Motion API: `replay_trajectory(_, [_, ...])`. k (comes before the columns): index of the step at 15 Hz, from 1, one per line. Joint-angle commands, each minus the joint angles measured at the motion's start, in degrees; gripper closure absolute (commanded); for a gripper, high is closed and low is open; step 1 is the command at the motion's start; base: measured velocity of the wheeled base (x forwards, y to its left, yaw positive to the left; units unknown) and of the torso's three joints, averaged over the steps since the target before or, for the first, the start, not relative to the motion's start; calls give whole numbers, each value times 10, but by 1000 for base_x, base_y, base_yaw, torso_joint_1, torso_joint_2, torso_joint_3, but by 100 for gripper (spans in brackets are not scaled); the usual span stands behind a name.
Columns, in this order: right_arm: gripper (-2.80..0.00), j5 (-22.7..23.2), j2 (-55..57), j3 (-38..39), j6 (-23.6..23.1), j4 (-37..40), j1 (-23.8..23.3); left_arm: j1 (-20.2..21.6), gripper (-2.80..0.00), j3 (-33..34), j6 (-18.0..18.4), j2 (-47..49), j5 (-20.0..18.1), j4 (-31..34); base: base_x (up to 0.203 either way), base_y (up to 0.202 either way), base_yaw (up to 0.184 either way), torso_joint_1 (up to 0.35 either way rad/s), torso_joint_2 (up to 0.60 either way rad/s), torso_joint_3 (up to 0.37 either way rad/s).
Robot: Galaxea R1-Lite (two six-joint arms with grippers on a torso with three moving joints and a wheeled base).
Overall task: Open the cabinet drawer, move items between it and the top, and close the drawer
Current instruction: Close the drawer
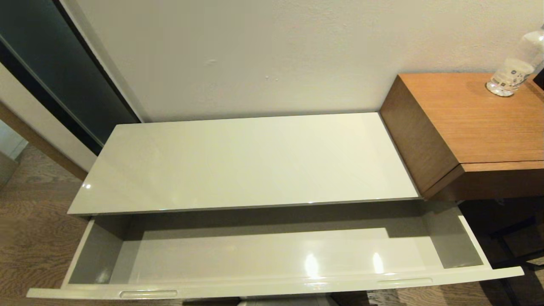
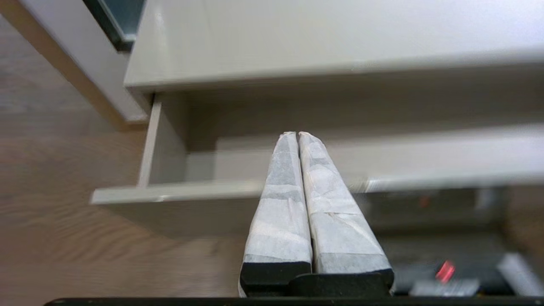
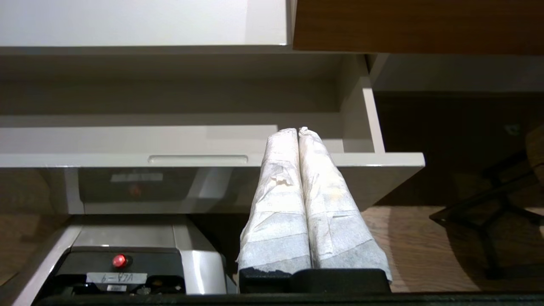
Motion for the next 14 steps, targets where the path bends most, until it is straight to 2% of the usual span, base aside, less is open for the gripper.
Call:
replay_trajectory(1, [0, 1, 0, -1, 1, 2, 0, 0, 0, -3, 7, 0, 0, 12, 0, 0, 0, 0, 0, 0])
replay_trajectory(3, [0, 0, 0, -2, 5, 1, 0, 0, 0, -11, 6, 0, -2, 14, 0, 0, 0, 0, 0, 0])
replay_trajectory(5, [0, 0, 0, -1, 4, -1, 0, 0, 0, -77, -3, 22, 1, 41, 0, 0, 0, 0, 0, 0])
replay_trajectory(7, [0, 1, 0, 0, 0, -4, 0, 0, 0, -156, -41, 66, 6, 86, 0, 0, 0, 0, 0, 0])
replay_trajectory(9, [0, 1, 0, 1, -2, -7, 0, 0, 0, -199, -74, 105, 5, 123, 0, 0, 0, 0, 0, 0])
replay_trajectory(14, [0, 1, 4, -8, -2, 18, 0, 0, 0, -212, -83, 123, 2, 125, 0, 0, 0, 0, 0, 0])
